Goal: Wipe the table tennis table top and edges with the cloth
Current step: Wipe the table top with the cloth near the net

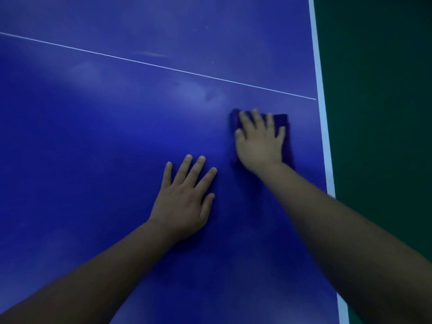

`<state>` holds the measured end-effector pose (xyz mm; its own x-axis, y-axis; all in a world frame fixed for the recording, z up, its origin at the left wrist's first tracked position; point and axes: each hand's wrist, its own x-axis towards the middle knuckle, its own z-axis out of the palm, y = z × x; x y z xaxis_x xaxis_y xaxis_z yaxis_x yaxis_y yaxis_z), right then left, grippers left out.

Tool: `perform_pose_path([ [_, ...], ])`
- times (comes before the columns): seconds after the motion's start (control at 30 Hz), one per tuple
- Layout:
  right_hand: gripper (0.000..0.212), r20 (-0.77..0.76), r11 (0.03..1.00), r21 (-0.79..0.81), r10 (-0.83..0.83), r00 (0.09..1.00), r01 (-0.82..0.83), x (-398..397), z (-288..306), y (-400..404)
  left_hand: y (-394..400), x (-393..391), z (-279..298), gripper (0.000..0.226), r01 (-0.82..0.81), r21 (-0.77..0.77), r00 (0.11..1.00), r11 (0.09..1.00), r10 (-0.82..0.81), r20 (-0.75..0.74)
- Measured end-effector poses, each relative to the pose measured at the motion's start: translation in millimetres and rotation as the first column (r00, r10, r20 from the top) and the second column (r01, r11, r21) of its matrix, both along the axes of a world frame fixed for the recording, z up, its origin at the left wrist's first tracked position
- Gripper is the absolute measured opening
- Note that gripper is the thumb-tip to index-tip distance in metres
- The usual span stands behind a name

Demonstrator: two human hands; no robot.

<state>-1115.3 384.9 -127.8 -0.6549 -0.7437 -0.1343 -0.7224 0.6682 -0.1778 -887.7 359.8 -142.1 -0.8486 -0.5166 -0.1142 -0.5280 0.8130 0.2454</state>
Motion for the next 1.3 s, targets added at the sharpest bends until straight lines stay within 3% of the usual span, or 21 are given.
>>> perform_pose_path([
  [0.07,0.057,-0.029,0.972,0.012,0.234,0.972,-0.233,25.0,2.1,39.9,-4.0,-4.6,-1.1,0.059,0.005,0.002,1.0,1.0,-0.005,-0.011],
  [0.13,0.06,-0.019,0.965,0.025,0.26,0.965,-0.26,19.8,2.2,90.1,-8.8,-6.9,-2.6,0.059,-0.002,0.0,1.0,1.0,0.002,-0.015],
  [0.2,0.061,-0.029,0.996,0.05,0.08,0.996,-0.078,-19.0,3.1,111.0,-10.8,-9.0,-3.0,0.059,0.005,0.006,1.0,1.0,-0.005,-0.011],
  [0.3,0.056,-0.02,0.966,0.032,-0.257,0.966,0.258,-89.8,3.7,63.5,-12.7,-11.1,-3.7,0.059,0.001,0.001,1.0,1.0,-0.001,-0.005],
  [0.4,0.057,0.043,0.942,0.008,-0.336,0.941,0.336,-119.4,4.0,-10.5,-11.4,-11.9,-3.0,0.059,-0.003,-0.002,1.0,1.0,0.003,-0.008],
  [0.47,0.057,0.022,0.975,0.001,-0.222,0.975,0.222,-99.8,0.1,-28.6,-11.5,-13.5,-3.2,0.059,0.0,-0.001,1.0,1.0,0.0,-0.009],
  [0.53,0.057,-0.031,0.999,0.002,0.051,0.998,-0.051,-56.2,-0.7,-9.7,-12.7,-13.3,-3.4,0.058,0.0,-0.004,1.0,1.0,0.0,-0.005],
  [0.6,0.06,0.003,0.95,0.022,0.311,0.95,-0.311,-27.5,2.9,29.1,-14.2,-13.1,-2.9,0.058,0.003,-0.009,1.0,1.0,-0.003,-0.003],
  [0.63,0.061,0.027,0.929,0.05,0.367,0.93,-0.368,-25.9,5.0,45.6,-15.1,-12.5,-2.6,0.058,0.01,-0.012,1.0,1.0,-0.01,-0.001],
  [0.7,0.06,0.008,0.957,0.093,0.276,0.961,-0.275,-52.1,7.4,54.0,-17.0,-11.6,-1.2,0.057,0.013,-0.014,1.0,1.0,-0.013,-0.002],
  [0.8,0.055,0.027,0.994,0.075,-0.086,0.996,0.084,-88.1,7.1,-1.5,-23.3,-8.1,0.1,0.058,-0.007,0.004,1.0,1.0,0.007,0.01],
  [0.83,0.056,0.045,0.989,0.067,-0.136,0.99,0.133,-87.8,6.1,-29.4,-25.6,-6.6,0.0,0.058,-0.015,0.003,1.0,1.0,0.015,0.015],
  [0.9,0.057,0.04,0.996,0.048,-0.075,0.996,0.073,-64.7,1.9,-81.3,-29.2,-4.4,-0.1,0.058,-0.029,-0.007,0.999,1.0,0.03,0.024],
  [0.97,0.056,0.026,0.99,0.038,0.133,0.991,-0.134,-21.6,0.9,-104.5,-32.2,-4.6,0.7,0.058,-0.037,-0.016,0.999,0.999,0.038,0.032],
  [1.03,0.054,0.005,0.937,0.024,0.35,0.937,-0.35,16.8,1.4,-81.0,-34.8,-4.3,0.7,0.058,-0.042,-0.022,0.999,0.999,0.042,0.031],
  [1.1,0.054,0.012,0.903,0.007,0.429,0.903,-0.429,23.1,4.6,-25.3,-37.7,-2.0,-0.3,0.058,-0.047,-0.024,0.999,0.999,0.047,0.02],
  [1.2,0.064,-0.011,0.971,0.053,0.235,0.972,-0.235,-21.8,6.0,57.3,-40.6,1.9,-3.2,0.058,-0.045,-0.023,0.999,0.999,0.045,0.005],
  [1.3,0.061,-0.021,0.99,0.097,-0.102,0.995,0.103,-87.0,5.9,60.6,-39.5,2.3,-4.1,0.058,-0.052,-0.017,0.999,0.998,0.052,0.004],
])
